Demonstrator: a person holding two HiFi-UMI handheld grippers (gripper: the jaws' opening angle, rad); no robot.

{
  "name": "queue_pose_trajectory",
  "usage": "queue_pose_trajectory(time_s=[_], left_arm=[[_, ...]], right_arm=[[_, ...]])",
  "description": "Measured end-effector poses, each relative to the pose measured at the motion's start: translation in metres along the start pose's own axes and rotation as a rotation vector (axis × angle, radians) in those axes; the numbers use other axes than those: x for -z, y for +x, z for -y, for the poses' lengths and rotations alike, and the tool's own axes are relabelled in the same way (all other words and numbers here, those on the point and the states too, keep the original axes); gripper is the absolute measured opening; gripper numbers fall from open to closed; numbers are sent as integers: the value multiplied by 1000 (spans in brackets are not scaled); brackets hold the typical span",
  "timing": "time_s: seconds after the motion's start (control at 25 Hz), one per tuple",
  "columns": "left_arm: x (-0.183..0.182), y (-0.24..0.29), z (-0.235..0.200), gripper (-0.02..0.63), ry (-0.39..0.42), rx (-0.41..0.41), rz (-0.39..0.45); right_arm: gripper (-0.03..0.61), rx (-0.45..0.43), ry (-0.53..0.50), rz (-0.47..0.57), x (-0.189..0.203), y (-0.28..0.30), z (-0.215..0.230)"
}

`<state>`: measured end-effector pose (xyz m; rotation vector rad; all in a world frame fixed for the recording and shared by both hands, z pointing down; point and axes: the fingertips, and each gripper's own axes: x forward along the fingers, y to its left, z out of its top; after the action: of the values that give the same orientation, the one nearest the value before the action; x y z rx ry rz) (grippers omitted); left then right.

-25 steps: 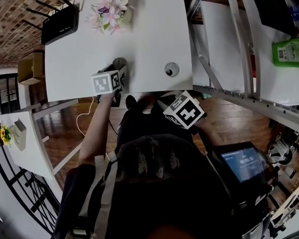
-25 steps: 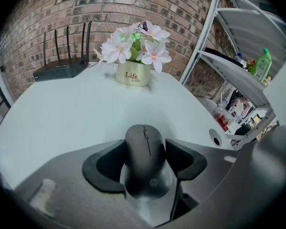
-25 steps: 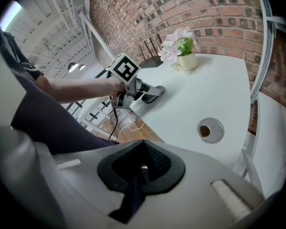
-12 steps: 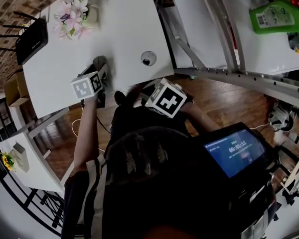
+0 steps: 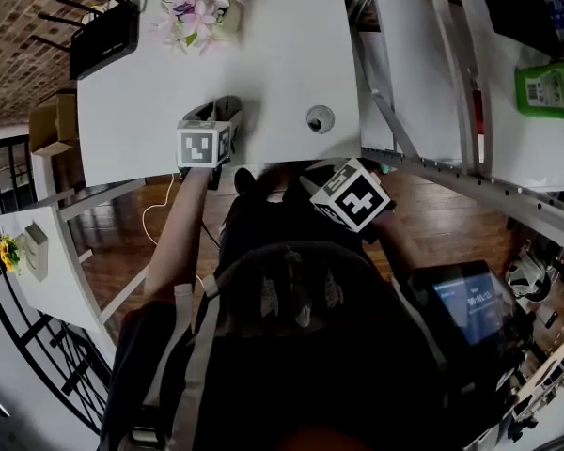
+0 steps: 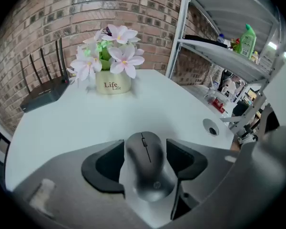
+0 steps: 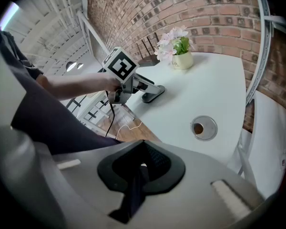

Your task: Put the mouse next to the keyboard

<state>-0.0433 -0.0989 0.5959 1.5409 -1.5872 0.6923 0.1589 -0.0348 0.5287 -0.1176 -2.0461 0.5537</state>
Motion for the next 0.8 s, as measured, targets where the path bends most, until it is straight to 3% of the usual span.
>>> queue_pose_trajectory(time_s=[0.12, 0.64, 0.8], left_arm=[[6, 1, 0, 282, 39, 13, -27], [-1, 8, 17, 250, 21, 59, -13], [-4, 9, 18, 252, 57, 17, -21]], right_arm=[[6, -2, -10, 2, -4, 0, -1], [6, 8, -26, -5, -8, -5, 3], [6, 0, -37, 11, -10, -2, 3]])
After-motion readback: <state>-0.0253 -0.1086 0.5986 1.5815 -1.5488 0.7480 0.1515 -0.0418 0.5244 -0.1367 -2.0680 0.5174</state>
